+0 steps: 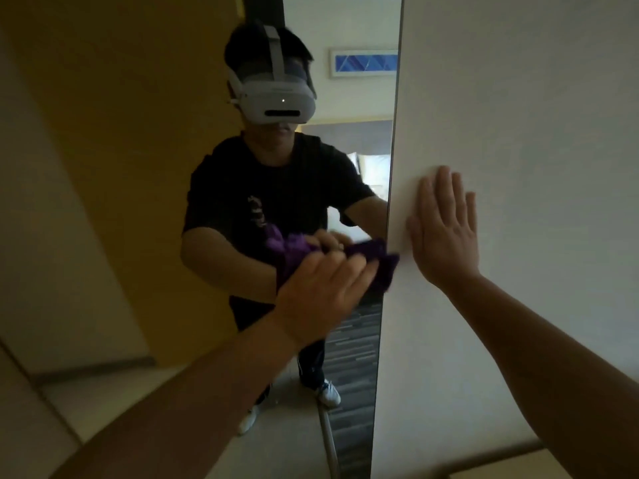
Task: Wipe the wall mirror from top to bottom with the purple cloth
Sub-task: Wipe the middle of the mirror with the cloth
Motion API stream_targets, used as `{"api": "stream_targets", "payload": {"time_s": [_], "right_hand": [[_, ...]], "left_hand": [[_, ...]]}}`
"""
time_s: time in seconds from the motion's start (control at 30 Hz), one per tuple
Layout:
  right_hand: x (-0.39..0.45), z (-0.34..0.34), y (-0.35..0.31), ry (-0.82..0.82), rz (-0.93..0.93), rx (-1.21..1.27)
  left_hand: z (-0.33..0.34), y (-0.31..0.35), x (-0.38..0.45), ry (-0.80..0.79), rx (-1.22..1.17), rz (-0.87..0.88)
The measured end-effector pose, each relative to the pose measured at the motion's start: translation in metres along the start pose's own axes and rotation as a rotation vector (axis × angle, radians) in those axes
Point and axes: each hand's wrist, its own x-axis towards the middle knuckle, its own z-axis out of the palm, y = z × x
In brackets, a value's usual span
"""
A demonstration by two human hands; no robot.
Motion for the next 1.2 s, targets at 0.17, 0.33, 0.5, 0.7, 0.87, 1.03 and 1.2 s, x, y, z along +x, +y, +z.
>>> {"api": "stream_targets", "payload": {"time_s": [0.17,0.33,0.5,0.7,0.87,1.03,1.2], "right_hand": [[-0.003,-0.001,0.004,0.011,-0.013,-0.015],[-0.014,-0.013,-0.002,-0.092,0.022,0.007],[-0.064,-0.011,-0.022,-0.19,0.108,0.1],[-0.128,-0.013,-0.094,-0.19,0.117,0.206],[-0.166,-0.008,-0.16,-0.205,0.021,0.176],[-0.186,0.011,-0.212,-0.236,-0.03,0.157],[-0.199,0.033,-0.24,-0.215,-0.176,0.132]], "left_hand": [[0.03,0.077,-0.085,-0.139,-0.073,0.17],[0.023,0.088,-0.091,-0.163,-0.195,0.107],[-0.015,0.058,-0.105,-0.153,-0.34,-0.119],[-0.078,-0.001,-0.149,-0.087,-0.337,-0.29],[-0.116,-0.045,-0.199,-0.109,-0.312,-0.26],[-0.132,-0.078,-0.239,-0.062,-0.263,-0.252],[-0.127,-0.105,-0.26,0.031,-0.15,-0.335]]}}
